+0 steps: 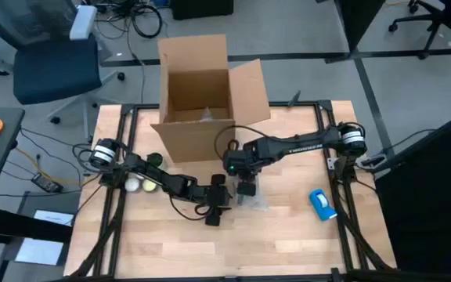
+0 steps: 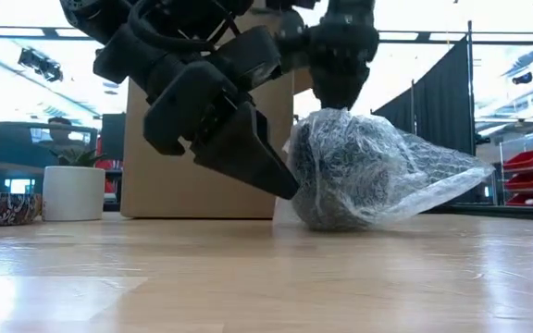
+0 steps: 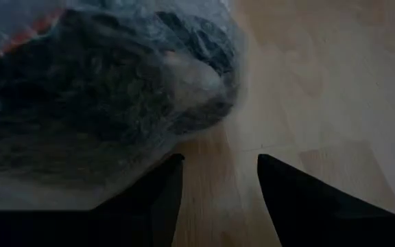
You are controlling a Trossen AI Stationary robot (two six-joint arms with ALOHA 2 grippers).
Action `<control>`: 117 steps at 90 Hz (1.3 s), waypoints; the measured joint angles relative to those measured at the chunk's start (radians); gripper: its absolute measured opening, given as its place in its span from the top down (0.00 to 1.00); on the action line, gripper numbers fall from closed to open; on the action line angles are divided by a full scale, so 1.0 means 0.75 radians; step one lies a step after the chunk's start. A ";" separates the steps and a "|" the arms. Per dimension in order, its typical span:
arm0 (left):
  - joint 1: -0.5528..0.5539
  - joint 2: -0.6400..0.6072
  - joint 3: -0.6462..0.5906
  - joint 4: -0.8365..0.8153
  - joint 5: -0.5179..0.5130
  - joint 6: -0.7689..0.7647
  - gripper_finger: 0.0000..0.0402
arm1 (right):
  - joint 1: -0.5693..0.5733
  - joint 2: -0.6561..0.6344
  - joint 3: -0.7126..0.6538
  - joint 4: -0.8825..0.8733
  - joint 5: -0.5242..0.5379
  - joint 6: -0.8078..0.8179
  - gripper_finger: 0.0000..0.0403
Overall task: Wrap mug
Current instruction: Wrap the black mug with bubble wrap
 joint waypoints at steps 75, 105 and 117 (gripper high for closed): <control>-0.001 0.000 0.000 -0.006 -0.001 -0.029 0.57 | 0.185 -0.022 0.020 -0.018 -0.047 0.161 1.00; -0.010 0.000 -0.001 -0.003 -0.001 -0.037 0.57 | 0.183 -0.027 -0.009 0.067 -0.052 0.138 1.00; -0.010 0.000 -0.001 -0.001 -0.001 -0.037 0.57 | 0.186 -0.055 0.077 0.023 -0.051 0.115 1.00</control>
